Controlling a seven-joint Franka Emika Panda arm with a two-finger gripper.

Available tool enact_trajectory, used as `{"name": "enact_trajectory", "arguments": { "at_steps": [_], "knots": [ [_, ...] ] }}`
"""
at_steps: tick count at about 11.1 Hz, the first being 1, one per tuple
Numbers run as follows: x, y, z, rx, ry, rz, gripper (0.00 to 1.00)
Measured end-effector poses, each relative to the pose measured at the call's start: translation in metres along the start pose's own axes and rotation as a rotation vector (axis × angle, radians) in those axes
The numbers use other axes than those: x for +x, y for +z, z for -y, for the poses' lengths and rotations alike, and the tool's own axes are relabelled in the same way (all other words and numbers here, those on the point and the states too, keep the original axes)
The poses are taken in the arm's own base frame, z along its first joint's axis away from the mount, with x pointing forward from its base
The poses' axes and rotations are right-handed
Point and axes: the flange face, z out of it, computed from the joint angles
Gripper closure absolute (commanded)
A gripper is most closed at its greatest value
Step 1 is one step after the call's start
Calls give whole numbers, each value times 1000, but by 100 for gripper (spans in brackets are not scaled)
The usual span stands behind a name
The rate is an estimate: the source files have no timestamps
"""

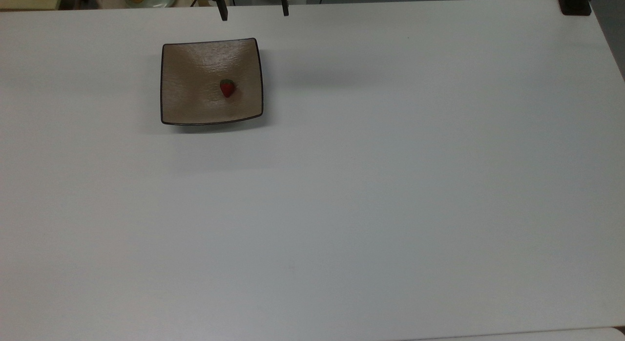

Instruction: Strawberries on a ceramic plate

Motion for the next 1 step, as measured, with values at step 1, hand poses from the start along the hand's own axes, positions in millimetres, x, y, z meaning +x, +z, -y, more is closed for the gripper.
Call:
{"name": "enact_trajectory", "arguments": {
  "at_steps": [1],
  "knots": [
    [0, 0, -1, 1, 4, -3, 0]
  ]
}}
